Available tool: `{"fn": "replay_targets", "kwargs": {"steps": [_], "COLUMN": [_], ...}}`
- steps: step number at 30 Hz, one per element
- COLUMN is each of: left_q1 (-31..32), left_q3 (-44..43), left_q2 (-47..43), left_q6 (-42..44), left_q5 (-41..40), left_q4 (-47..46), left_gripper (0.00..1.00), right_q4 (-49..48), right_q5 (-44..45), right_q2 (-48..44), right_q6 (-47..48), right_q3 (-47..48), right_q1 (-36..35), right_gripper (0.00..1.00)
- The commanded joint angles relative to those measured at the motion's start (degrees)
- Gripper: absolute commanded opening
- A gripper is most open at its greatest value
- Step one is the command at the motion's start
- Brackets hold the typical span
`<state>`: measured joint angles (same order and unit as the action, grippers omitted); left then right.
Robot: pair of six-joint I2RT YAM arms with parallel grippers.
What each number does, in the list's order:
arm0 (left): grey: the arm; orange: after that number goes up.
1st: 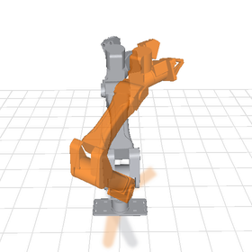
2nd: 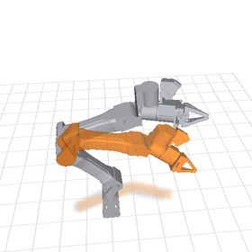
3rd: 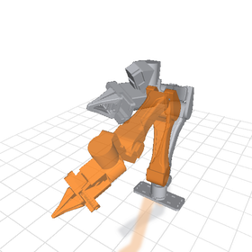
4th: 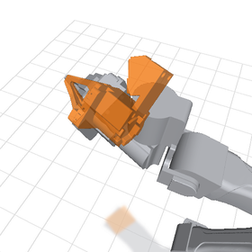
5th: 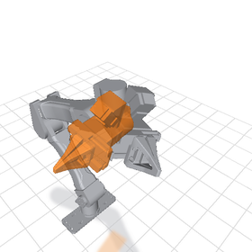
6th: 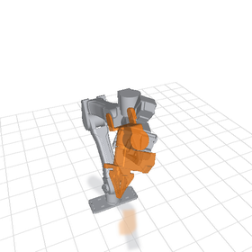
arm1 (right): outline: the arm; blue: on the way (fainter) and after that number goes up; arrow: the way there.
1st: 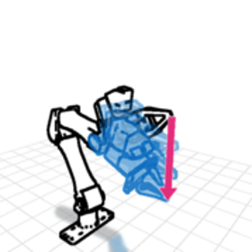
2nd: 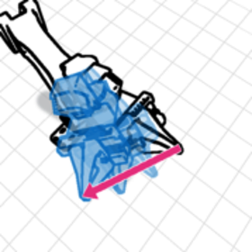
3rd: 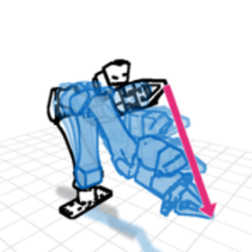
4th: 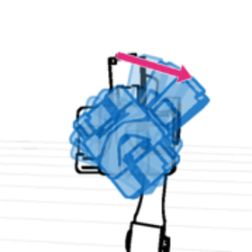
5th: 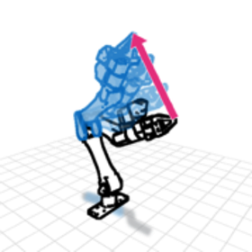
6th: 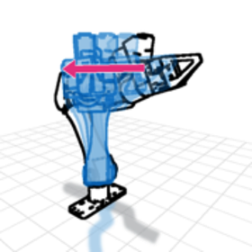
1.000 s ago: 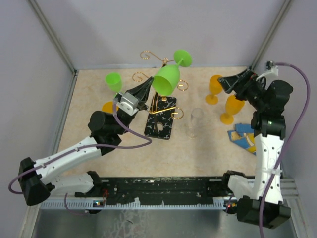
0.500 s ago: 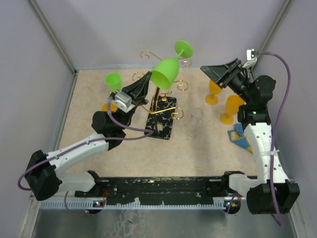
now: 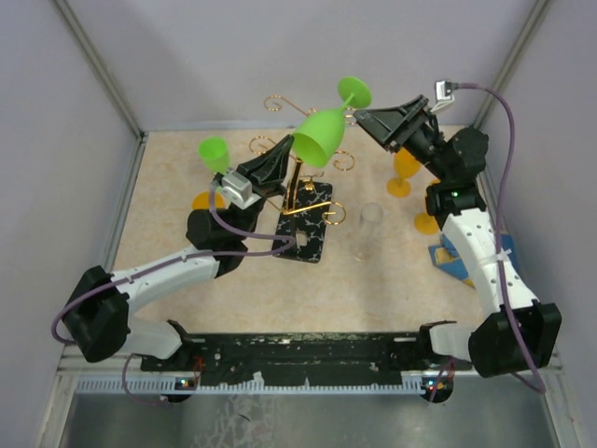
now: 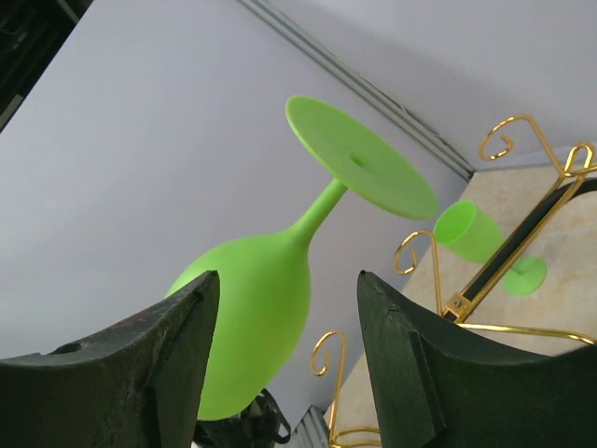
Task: Place the wine glass upside down on the wine glass rack
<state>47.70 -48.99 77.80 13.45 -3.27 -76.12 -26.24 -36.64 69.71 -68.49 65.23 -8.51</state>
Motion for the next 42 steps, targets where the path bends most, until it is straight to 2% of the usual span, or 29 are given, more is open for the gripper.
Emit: {"fn": "replay_targets", "kwargs": {"steps": [1, 22, 27, 32, 34, 38, 42], "left_q1": [-0.42, -0.42, -0.43, -0.42, -0.42, -0.29, 0.26], "left_q3": [-1.26, 0.47, 0.80, 0.67, 0.63, 0.56, 0.78], "left_q2": [-0.02, 1.74, 3.05, 4.48, 4.86, 5.48, 6.27], "left_q6": [-1.97, -4.58, -5.18, -5.74, -6.15, -7.22, -8.00], "left_q5": [1.56, 2.21, 1.71, 1.98, 2.35, 3.19, 3.36], "left_q4": [-4.90, -7.77, -9.36, -10.10, -10.04, -9.93, -10.48], "left_gripper": [0.00, 0.00, 0.00, 0.00, 0.00, 0.00, 0.00], "right_q4": [-4.08, -8.08, -7.82, -6.16, -5.34, -3.30, -2.15], "right_q5": [2.23, 4.44, 3.61, 3.16, 3.16, 2.83, 2.89], "right_q2": [2.17, 8.72, 9.14, 9.28, 9.53, 10.74, 11.94], "right_q6": [0.11, -0.68, -0.77, 0.37, 0.90, 2.09, 2.60], "right_q3": [5.04, 9.78, 10.91, 12.35, 13.19, 15.79, 17.29], "right_q1": [-3.19, -6.95, -7.41, -7.57, -7.63, -8.16, -8.82], "right_gripper": [0.61, 0.53, 0.42, 0.23, 0.20, 0.21, 0.27]}}
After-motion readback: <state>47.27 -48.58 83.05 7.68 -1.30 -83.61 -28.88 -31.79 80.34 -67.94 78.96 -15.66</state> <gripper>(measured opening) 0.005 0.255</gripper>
